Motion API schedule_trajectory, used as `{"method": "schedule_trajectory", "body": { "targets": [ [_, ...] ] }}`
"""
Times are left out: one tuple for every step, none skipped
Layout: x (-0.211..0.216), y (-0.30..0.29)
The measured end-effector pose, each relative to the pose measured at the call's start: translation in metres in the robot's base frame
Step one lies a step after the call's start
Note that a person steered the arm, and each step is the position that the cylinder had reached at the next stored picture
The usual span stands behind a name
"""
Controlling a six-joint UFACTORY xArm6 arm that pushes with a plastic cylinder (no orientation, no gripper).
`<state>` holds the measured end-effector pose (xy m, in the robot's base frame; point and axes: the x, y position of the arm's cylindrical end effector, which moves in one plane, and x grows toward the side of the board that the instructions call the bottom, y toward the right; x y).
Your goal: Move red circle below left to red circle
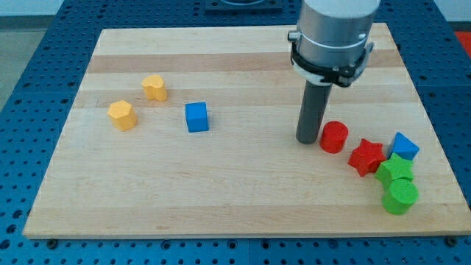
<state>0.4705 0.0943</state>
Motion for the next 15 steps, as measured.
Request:
{"method": "schedule_trajectory", "body": {
  "targets": [
    [-0.004, 0.013],
    [-0.001, 0.027],
    [-0.001, 0.029],
    [-0.008, 0.027],
    [-0.041, -0.003],
    [-0.069, -0.047],
    [-0.087, -0.093],
    [-0.088, -0.132],
    [-0.088, -0.159],
    [-0.082, -0.176],
    [-0.071, -0.186],
    [-0.06, -0.198],
    [-0.048, -0.205],
    [-0.034, -0.205],
    [-0.023, -0.205]
  ]
}}
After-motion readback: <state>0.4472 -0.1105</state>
